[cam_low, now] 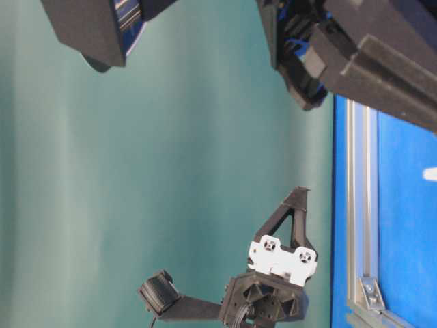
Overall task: Insert the wire through the string loop located in the center.
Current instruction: 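Lift the cable with the right gripper and carry it toward the zip-tie loop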
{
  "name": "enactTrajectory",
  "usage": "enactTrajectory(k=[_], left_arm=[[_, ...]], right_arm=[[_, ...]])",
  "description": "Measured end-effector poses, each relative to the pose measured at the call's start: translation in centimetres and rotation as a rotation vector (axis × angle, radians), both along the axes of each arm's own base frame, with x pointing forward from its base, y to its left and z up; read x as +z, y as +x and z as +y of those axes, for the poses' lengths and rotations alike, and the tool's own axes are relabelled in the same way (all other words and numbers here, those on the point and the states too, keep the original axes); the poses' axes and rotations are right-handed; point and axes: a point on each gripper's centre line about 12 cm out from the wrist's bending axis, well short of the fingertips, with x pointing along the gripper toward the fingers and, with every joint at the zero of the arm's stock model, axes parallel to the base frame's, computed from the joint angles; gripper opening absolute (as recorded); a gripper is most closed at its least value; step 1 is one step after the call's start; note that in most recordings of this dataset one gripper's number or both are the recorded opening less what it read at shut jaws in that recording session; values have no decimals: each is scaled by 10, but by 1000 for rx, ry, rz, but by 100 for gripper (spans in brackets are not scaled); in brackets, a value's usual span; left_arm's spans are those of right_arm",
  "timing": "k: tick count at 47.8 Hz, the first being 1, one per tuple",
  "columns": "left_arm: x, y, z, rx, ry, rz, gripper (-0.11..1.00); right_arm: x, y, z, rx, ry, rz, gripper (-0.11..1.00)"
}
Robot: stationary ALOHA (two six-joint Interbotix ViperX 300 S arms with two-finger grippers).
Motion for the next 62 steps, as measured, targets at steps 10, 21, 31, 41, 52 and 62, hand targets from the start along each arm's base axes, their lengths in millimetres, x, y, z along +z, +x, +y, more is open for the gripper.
enactTrajectory(k=[10, 21, 31, 41, 52, 62], left_arm=[[0, 0, -1, -2, 0, 0, 0], [-1, 0, -1, -2, 0, 1, 0], [0, 0, 0, 0, 1, -1, 0], [0, 0, -1, -1, -1, -1, 0], [0, 0, 0, 0, -1, -1, 0], [0, 0, 0, 0, 0, 0, 0]], right_arm=[[-1, 0, 0, 0, -1, 3, -3], [-2, -3, -1, 0, -2, 7, -3], [-4, -17, -6, -1, -6, 22, -3], [-5, -37, -12, -1, -10, 40, -3], [-7, -60, -20, -3, -13, 57, -3], [-6, -73, -24, -1, -14, 58, -3]])
